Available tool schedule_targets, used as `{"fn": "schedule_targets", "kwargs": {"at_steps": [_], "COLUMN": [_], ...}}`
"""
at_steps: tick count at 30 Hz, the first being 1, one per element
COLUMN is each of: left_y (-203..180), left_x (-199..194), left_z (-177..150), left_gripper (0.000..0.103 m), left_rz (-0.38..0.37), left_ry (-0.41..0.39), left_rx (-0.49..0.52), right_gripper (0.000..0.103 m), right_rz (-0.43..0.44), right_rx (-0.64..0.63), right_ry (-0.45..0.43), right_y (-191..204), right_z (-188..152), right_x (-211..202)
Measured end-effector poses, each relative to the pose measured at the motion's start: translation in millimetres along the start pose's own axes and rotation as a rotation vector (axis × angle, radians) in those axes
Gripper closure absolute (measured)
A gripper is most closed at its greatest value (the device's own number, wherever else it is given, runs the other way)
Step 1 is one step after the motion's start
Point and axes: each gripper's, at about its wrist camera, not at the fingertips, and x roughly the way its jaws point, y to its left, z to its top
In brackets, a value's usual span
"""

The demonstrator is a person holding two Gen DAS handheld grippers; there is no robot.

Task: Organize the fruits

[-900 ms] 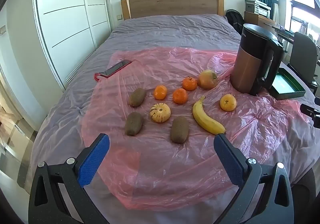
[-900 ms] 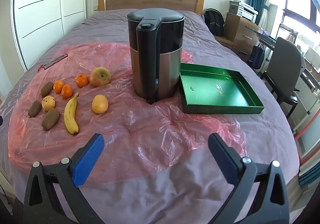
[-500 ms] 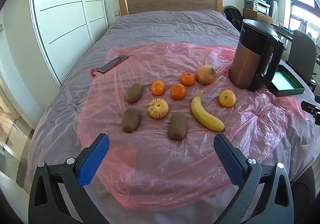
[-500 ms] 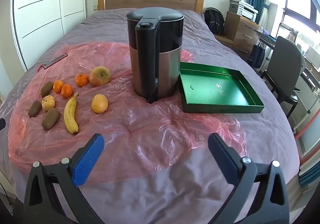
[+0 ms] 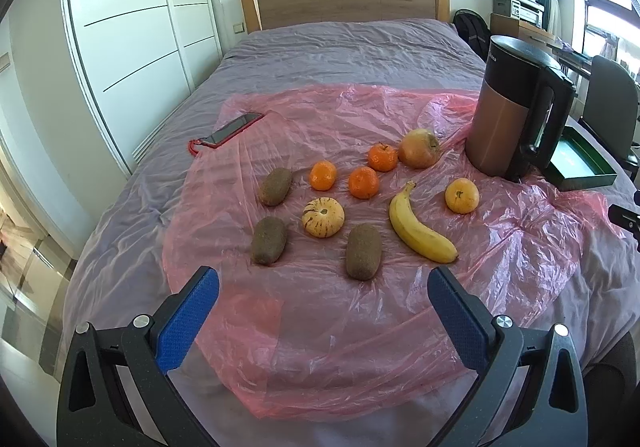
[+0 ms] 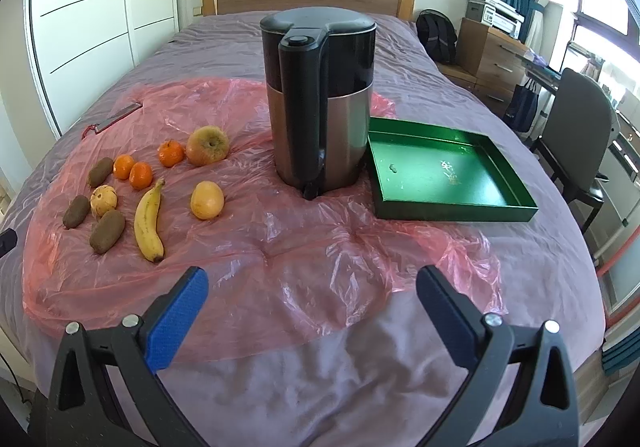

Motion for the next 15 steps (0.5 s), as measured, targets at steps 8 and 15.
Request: {"fn": "schedule_targets", "kwargs": {"at_steps": [8,15], "left_y": [-4,9], "left_x": [-2,-2], "left_z": [1,6], "left_gripper": [0.001,0.001], "left_rz": [-0.028,-0.014], "left_ry": [0.013,0.010], "left_rx": [0.012,-0.039], "right_gripper": [0.000,0.000], "right_rz": [0.013,0.024], "right_rx": [0.002,0.006], "right_ry": [-0.002,-0.004], "right_y": [0,-2], "right_z": [1,0], "right_x": [0,-1]}}
